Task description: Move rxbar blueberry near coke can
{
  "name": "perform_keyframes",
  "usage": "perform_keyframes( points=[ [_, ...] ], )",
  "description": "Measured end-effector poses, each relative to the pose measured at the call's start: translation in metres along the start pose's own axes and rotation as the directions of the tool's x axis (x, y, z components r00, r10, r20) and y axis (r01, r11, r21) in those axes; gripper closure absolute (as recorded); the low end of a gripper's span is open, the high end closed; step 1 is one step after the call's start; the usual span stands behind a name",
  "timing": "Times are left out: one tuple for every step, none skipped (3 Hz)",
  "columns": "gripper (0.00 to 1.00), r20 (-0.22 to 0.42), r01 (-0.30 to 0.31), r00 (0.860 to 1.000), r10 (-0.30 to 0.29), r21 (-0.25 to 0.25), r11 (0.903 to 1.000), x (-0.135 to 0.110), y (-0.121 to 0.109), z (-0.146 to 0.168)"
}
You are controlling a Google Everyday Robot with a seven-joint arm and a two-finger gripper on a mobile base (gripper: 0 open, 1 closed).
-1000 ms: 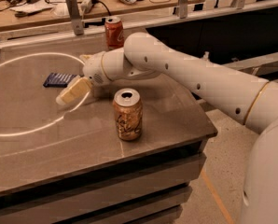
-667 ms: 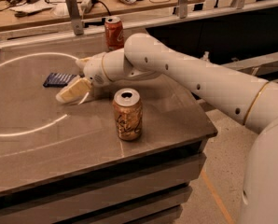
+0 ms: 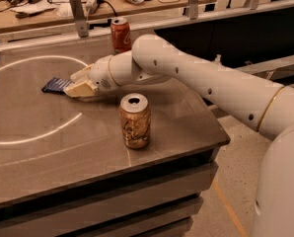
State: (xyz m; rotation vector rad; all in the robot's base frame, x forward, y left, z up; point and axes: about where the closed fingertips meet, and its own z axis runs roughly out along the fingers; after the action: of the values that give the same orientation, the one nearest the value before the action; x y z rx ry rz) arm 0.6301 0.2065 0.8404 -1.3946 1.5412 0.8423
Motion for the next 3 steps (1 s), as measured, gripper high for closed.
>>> perform_keyframes(
  points=[
    [0.95, 0.000, 0.013, 1.000, -0.013, -0.005, 0.9999, -0.003, -0.001, 0.001],
    [1.00, -0.001, 0.016, 1.000, -0.016, 0.003, 0.9999, -0.004, -0.003, -0.001],
    [1.00, -0.007, 0.000, 1.000, 0.000, 0.077, 0.9970, 0.002, -0.015, -0.021]
  ],
)
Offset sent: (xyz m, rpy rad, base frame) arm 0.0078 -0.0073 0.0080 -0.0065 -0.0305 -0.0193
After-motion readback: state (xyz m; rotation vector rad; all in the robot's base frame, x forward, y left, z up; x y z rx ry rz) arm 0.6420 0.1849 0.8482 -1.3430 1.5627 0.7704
